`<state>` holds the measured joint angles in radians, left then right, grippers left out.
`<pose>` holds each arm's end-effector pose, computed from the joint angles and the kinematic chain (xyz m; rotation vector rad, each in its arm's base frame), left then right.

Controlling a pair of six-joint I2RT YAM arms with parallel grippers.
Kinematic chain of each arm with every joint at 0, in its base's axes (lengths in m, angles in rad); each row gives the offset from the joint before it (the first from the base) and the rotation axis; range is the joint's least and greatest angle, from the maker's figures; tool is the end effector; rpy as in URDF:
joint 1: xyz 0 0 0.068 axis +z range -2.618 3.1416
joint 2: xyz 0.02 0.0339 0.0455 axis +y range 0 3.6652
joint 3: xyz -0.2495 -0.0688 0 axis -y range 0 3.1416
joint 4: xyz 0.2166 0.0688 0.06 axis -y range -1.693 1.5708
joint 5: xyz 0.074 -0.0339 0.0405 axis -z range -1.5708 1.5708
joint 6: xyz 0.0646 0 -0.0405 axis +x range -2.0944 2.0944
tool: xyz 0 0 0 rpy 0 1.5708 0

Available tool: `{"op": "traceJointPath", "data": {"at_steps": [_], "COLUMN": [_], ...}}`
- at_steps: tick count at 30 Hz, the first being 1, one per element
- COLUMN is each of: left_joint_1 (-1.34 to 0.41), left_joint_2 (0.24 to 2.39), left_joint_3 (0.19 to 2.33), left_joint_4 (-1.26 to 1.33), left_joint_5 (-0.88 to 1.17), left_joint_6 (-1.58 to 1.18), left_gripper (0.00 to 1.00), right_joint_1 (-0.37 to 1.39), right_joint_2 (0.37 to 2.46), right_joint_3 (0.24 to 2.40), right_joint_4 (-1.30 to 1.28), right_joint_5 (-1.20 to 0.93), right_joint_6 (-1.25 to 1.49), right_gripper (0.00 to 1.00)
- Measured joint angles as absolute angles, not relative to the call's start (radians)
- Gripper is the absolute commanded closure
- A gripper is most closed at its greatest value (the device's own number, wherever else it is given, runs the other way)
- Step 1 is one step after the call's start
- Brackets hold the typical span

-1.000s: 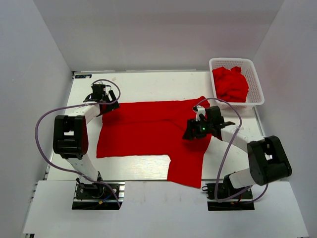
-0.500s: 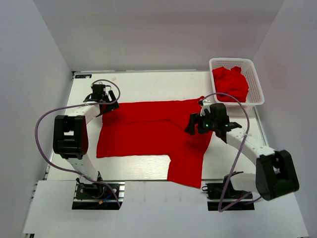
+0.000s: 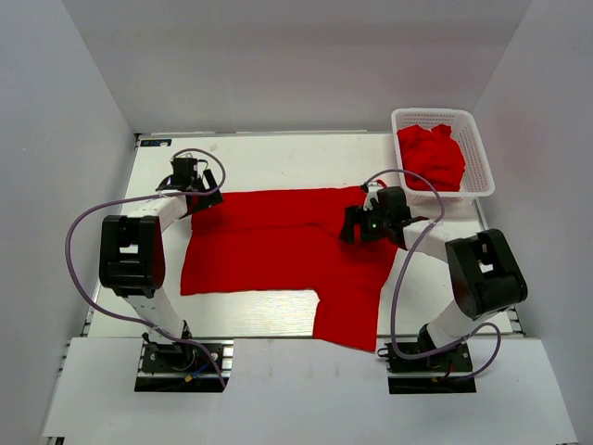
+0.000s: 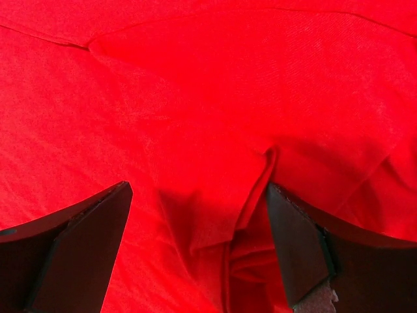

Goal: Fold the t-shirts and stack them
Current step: Fold the flattened tshirt in 1/3 of the way

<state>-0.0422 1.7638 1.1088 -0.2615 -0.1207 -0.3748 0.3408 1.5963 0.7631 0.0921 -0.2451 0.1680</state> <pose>0.3603 -0.0074 0.1644 -0.4602 2.4350 -0.0276 0.2938 0.1208 0.1507 -0.3288 2.3230 0.5389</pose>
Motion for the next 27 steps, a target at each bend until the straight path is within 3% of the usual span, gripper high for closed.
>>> {"op": "traceJointPath", "data": {"at_steps": [6, 17, 27], "left_joint_1": [-0.042, -0.042, -0.042], "left_joint_2": [1.764, 1.763, 1.761], "left_joint_3": [1.107, 1.091, 1.086], "left_joint_4": [-0.261, -0.262, -0.262], "left_joint_5": [-0.121, -0.121, -0.123], "left_joint_6": [-0.374, -0.374, -0.374], "left_gripper": [0.0, 0.0, 0.0], "right_joint_1": [0.342, 0.368, 0.451], "right_joint_2": [1.594, 1.538, 1.398], "right_joint_3": [0.735, 0.619, 0.577], "right_joint_4": [0.136, 0.175, 0.097], "right_joint_5": [-0.302, -0.63, -0.625], "right_joint_6": [0.166, 0.085, -0.033], "right_gripper": [0.12, 0.17, 0.17]}}
